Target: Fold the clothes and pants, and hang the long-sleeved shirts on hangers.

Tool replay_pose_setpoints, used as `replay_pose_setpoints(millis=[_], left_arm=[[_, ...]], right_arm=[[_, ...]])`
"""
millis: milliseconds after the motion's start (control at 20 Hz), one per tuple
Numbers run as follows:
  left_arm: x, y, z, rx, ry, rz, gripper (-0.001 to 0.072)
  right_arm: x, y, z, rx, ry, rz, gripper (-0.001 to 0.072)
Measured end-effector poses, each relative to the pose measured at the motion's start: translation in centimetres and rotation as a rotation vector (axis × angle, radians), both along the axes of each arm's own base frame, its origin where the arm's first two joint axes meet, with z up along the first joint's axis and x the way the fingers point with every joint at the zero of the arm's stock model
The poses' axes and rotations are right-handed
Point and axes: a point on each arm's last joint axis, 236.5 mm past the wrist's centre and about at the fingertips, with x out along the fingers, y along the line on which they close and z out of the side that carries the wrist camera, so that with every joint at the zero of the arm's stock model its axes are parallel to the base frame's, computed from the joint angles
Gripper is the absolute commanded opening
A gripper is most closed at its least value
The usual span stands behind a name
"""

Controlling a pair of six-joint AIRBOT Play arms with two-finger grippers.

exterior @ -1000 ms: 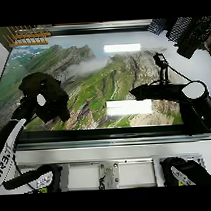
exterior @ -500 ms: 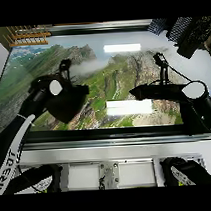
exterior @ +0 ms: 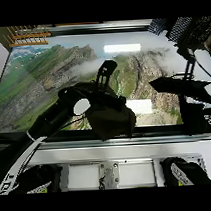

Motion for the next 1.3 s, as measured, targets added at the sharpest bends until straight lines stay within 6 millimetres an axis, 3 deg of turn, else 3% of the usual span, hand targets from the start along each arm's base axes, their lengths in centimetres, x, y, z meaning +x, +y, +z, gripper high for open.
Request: replay_pose_setpoints(millis=[100,300,450,550,750,850,1000,1050,1100,1150,1200,1250,1300], left_arm=[[3.3,3.4,-0.2,0.015,-0.002,0.104,0.0613],[10.3,15.0,-3.3,0.046,0.053,0.417,0.0612],[12.8,23.2,-8.1,0.037,0.19,0.64,0.0612],[13.5,26.2,-11.2,0.007,0.273,0.716,0.0613],[14.2,28.6,-16.7,-0.054,0.409,0.798,0.0612],[14.5,28.2,-18.7,-0.081,0.455,0.801,0.0613],[15.5,26.9,-20.0,-0.102,0.478,0.774,0.0613],[15.9,26.3,-20.2,-0.108,0.482,0.763,0.0612],[16.3,25.8,-20.4,-0.11,0.481,0.751,0.0612],[16.7,25.4,-20.6,-0.111,0.48,0.744,0.061],[17.2,25.1,-20.7,-0.117,0.477,0.739,0.0609],[17.5,24.8,-20.8,-0.121,0.476,0.736,0.0516],[17.9,24.7,-20.8,-0.123,0.476,0.734,0.0199]], right_arm=[[-0.3,-2.1,-0.6,-0.022,0.03,-0.047,0.0002],[-1.3,-4.5,-2.5,-0.094,0.107,-0.085,0.0002],[-2.0,-4.9,-4.1,-0.12,0.155,-0.085,0.0002],[-2.6,-4.3,-5.5,-0.126,0.193,-0.065,0.0002],[-3.9,-1.8,-8.3,-0.135,0.258,0.011,0.0002],[-4.6,-0.3,-9.6,-0.139,0.29,0.057,0.0003],[-5.6,2.1,-11.5,-0.147,0.337,0.133,0.0019],[-5.9,2.9,-12.0,-0.15,0.352,0.157,0.0146],[-6.2,3.7,-12.6,-0.154,0.368,0.184,0.0448],[-6.6,4.4,-13.1,-0.156,0.382,0.207,0.0704],[-6.9,5.2,-13.5,-0.154,0.397,0.231,0.072],[-7.3,6.0,-13.9,-0.15,0.413,0.254,0.072],[-7.7,6.9,-14.3,-0.146,0.428,0.277,0.072]])
